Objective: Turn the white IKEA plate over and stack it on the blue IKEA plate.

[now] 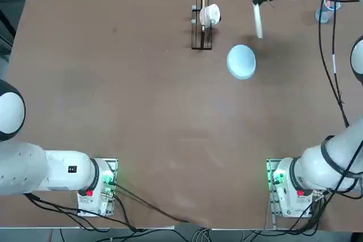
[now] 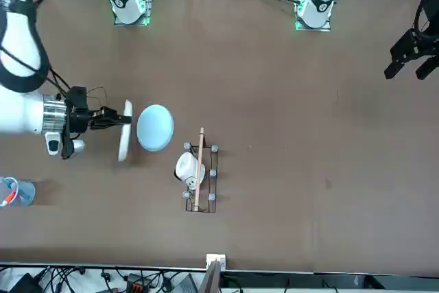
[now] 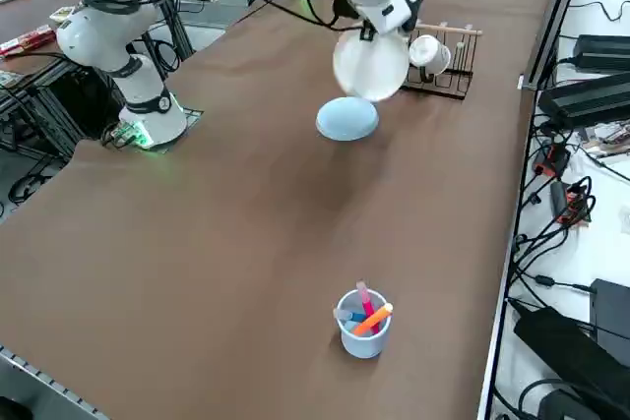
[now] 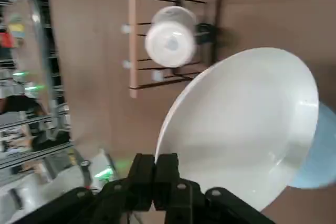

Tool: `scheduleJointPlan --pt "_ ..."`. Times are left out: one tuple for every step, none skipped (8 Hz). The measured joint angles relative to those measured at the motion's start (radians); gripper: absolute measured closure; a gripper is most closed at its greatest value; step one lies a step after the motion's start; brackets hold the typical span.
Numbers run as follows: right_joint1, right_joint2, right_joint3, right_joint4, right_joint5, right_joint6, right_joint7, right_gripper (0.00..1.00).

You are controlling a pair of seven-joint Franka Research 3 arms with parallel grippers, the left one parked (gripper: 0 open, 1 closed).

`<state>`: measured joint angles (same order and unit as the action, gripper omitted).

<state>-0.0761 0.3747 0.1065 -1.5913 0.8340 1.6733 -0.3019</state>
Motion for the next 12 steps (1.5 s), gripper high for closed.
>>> scheduleJointPlan --pt "0.001 0.001 0.001 0.000 0.059 -0.017 -0.042 0.97" --pt "0.000 0.003 0.001 -0.004 0.110 -0.040 -0.092 0.97" --pt "-0.001 0.007 0.001 -0.015 0.164 -0.064 -0.149 0.97" --pt "-0.003 0.010 0.000 -0.038 0.197 -0.077 -0.223 0.97" --pt "-0.010 0.012 -0.002 -0.077 0.222 -0.085 -0.309 0.97" --pt "-0.020 0.012 -0.003 -0.133 0.267 -0.097 -0.405 0.97" --pt "-0.028 0.007 -0.003 -0.193 0.305 -0.107 -0.490 0.97" --pt "-0.033 -0.007 -0.004 -0.254 0.322 -0.108 -0.556 0.97" --pt "-0.036 -0.029 -0.004 -0.309 0.327 -0.104 -0.612 0.97" --pt "-0.037 -0.048 -0.004 -0.351 0.342 -0.094 -0.676 0.97" --pt "-0.037 -0.059 -0.003 -0.376 0.364 -0.084 -0.727 0.97" --pt "-0.037 -0.059 -0.003 -0.387 0.391 -0.073 -0.772 0.97"
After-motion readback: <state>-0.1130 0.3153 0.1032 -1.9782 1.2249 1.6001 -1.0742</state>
